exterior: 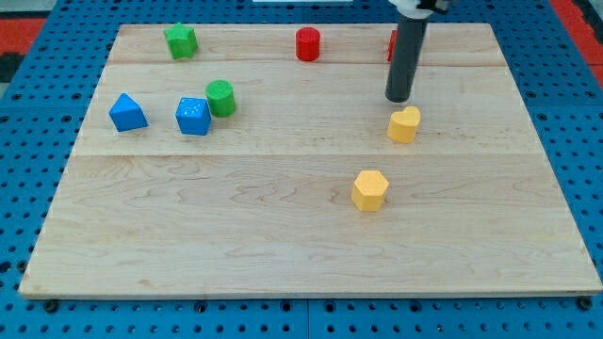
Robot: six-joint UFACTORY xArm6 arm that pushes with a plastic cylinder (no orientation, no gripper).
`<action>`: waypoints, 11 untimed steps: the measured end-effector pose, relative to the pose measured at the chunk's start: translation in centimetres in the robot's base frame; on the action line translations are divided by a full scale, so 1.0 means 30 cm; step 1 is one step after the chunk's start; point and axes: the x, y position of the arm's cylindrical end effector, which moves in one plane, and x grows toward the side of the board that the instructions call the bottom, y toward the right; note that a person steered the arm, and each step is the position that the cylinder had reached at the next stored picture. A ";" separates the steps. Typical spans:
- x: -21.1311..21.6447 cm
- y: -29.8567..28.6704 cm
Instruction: Move the green circle diagonally to the bottom right side of the yellow hexagon
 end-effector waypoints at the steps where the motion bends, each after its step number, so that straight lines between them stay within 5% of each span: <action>1: 0.006 0.002; 3: 0.008 0.047; 4: -0.127 -0.194; 6: -0.156 -0.804; 11: 0.000 -0.848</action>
